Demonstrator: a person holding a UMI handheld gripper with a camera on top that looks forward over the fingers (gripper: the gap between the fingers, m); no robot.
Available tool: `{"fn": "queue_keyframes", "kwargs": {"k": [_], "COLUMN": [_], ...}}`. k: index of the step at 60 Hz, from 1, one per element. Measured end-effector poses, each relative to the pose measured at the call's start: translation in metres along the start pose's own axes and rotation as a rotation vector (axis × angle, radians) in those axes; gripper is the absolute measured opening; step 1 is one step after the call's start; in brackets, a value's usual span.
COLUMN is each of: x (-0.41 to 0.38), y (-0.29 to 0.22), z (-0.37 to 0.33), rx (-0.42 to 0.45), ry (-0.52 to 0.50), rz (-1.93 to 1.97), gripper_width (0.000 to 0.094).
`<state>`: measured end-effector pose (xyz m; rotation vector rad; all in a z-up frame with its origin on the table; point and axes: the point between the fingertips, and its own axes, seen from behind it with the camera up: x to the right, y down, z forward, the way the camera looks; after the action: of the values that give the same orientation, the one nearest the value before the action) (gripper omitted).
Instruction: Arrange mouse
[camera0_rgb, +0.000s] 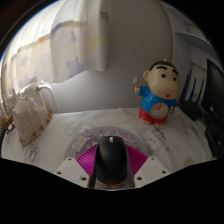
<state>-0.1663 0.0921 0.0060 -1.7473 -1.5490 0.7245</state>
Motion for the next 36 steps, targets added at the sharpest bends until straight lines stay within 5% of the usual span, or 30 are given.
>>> {"fn": "queue_keyframes", "kwargs": {"k": [6, 11, 36], "x": [0.006, 0.011, -0.033], "y": [0.019, 0.015, 0.029], "z": [0.008, -0.005, -0.248], "rx": [-0.043, -0.053, -0.18], "ry": [-0.009, -0.002, -0.079], "rz": [0.039, 0.049, -0.02], "gripper_width": [0.056, 0.0868, 0.0851]}}
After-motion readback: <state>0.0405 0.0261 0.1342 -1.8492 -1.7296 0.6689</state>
